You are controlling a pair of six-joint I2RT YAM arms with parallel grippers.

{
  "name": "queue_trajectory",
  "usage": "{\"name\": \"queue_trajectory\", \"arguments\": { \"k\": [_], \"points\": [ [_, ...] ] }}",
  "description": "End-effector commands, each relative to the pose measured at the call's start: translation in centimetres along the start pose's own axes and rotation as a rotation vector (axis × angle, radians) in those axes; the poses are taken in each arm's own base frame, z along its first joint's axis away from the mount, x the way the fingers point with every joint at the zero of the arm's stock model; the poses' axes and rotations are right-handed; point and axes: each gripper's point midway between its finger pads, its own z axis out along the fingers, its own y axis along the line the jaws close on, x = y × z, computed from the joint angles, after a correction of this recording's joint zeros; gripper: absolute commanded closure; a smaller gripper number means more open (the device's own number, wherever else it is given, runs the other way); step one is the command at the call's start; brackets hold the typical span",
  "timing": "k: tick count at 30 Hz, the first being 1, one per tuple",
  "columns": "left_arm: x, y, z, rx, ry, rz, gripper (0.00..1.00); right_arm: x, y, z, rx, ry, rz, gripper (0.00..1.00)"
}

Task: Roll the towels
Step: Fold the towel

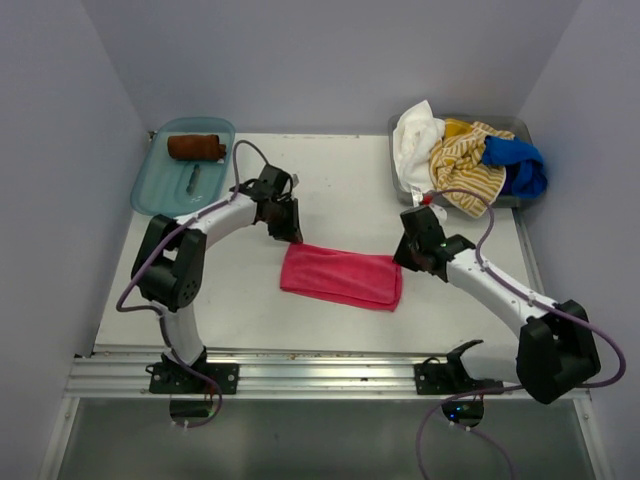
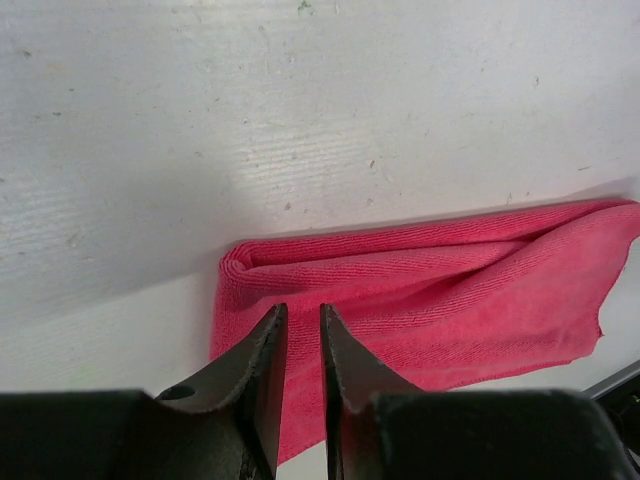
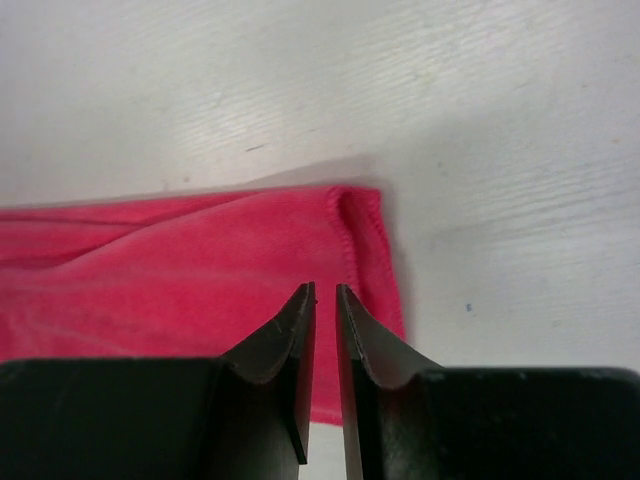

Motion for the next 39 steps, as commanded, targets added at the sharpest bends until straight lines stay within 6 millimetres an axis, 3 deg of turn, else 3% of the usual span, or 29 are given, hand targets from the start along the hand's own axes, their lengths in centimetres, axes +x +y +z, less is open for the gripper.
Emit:
{"name": "queue_trajectory", "arguments": {
  "k": [1,3,7,10,14,18,19,21,22,23,24,25,26,28,30,32,33,34,39],
  "points": [
    [-0.9,0.2,0.1,-0.005,-0.005,0.033,0.78,2.4,1.9,-0.9,-0.045,0.025,-0.012,0.79],
    [-0.1,0.7,1.0,-0.009,0.021,0.026,0.78,4.4,2.9,-0.5,-0.053,0.059,-0.016,0.79],
    [3.1,2.7,2.6,-0.037,0.095,0.002,0.79,7.9,2.0,1.4,-0.031,0.144,-0.02,0.8],
    [5.4,4.1,2.1,-0.067,0.114,-0.016,0.79,8.4,1.1,2.5,0.012,0.15,-0.054,0.79],
    [9.0,5.4,0.6,-0.093,0.123,-0.054,0.8,7.9,1.7,4.6,0.068,0.159,-0.128,0.79],
    [12.6,6.4,-2.0,-0.134,0.109,-0.071,0.78,5.5,3.3,7.4,0.135,0.147,-0.23,0.78],
    [13.7,6.3,-3.1,-0.131,0.104,-0.075,0.78,4.2,5.0,8.6,0.133,0.137,-0.24,0.78],
    [14.3,6.0,-4.0,-0.128,0.089,-0.07,0.76,2.4,6.1,9.9,0.141,0.126,-0.282,0.78],
    [14.5,5.2,-4.7,-0.116,0.078,-0.055,0.76,-0.3,9.0,10.0,0.098,0.078,-0.284,0.77],
    [14.5,4.9,-5.0,-0.116,0.069,-0.047,0.76,-0.3,9.1,11.7,0.122,0.105,-0.31,0.77],
    [14.5,4.2,-5.2,-0.104,0.062,-0.031,0.75,-0.9,9.9,11.9,0.112,0.118,-0.361,0.77],
    [14.2,3.1,-5.6,-0.081,0.05,-0.005,0.75,-3.4,13.0,11.7,0.047,0.068,-0.367,0.76],
    [14.0,2.5,-5.9,-0.071,0.042,0.005,0.75,-3.7,13.9,12.5,0.031,0.071,-0.391,0.76],
    [12.9,1.7,-6.4,-0.059,0.016,0.02,0.75,-5.2,17.1,11.2,-0.081,0.056,-0.438,0.74],
    [12.1,1.5,-6.8,-0.071,-0.006,0.028,0.74,-6.5,18.7,8.7,-0.14,0.011,-0.461,0.72],
    [11.0,1.0,-7.0,-0.06,-0.03,0.04,0.73,-5.8,18.3,7.5,-0.167,0.021,-0.463,0.7],
    [10.8,0.8,-6.9,-0.052,-0.029,0.047,0.73,-6.6,18.7,5.3,-0.2,-0.01,-0.437,0.69],
    [10.3,0.8,-6.5,-0.049,-0.029,0.051,0.73,-4.9,17.4,5.3,-0.191,0.031,-0.434,0.69],
    [8.7,1.1,-4.7,-0.066,-0.014,0.06,0.74,0.1,16.4,2.2,-0.264,0.082,-0.375,0.7]
  ]
}}
